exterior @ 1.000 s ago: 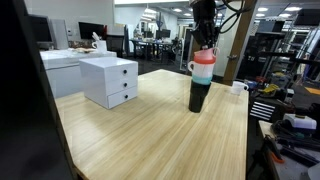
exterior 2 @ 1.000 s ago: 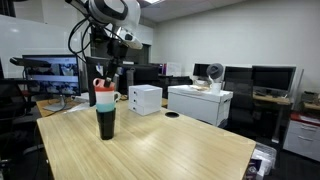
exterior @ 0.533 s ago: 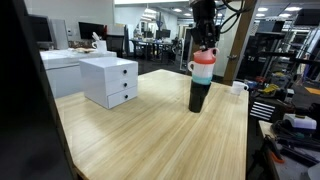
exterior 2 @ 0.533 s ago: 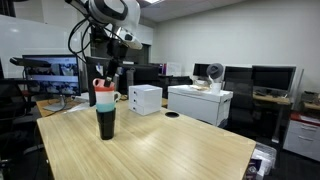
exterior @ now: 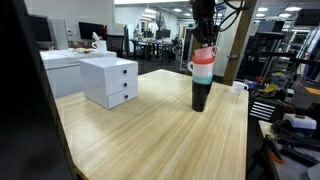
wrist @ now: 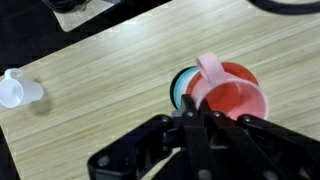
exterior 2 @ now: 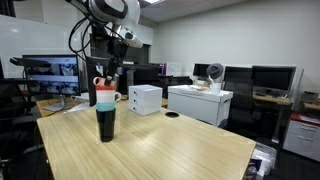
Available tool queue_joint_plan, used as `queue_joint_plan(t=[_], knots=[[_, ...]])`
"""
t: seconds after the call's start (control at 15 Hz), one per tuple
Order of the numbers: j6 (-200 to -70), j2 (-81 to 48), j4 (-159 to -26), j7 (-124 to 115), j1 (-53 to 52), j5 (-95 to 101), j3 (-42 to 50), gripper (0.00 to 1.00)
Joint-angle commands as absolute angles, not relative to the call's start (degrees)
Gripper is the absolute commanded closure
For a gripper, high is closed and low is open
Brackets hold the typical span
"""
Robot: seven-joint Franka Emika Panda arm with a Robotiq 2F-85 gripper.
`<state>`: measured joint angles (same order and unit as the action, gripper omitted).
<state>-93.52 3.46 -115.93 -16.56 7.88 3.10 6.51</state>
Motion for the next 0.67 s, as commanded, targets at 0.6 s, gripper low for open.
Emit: queue_joint_plan(t=[0.6], knots=[[-102.73, 9.8, -122.47, -7.93, 8.6, -3.58, 8.65, 0.95]])
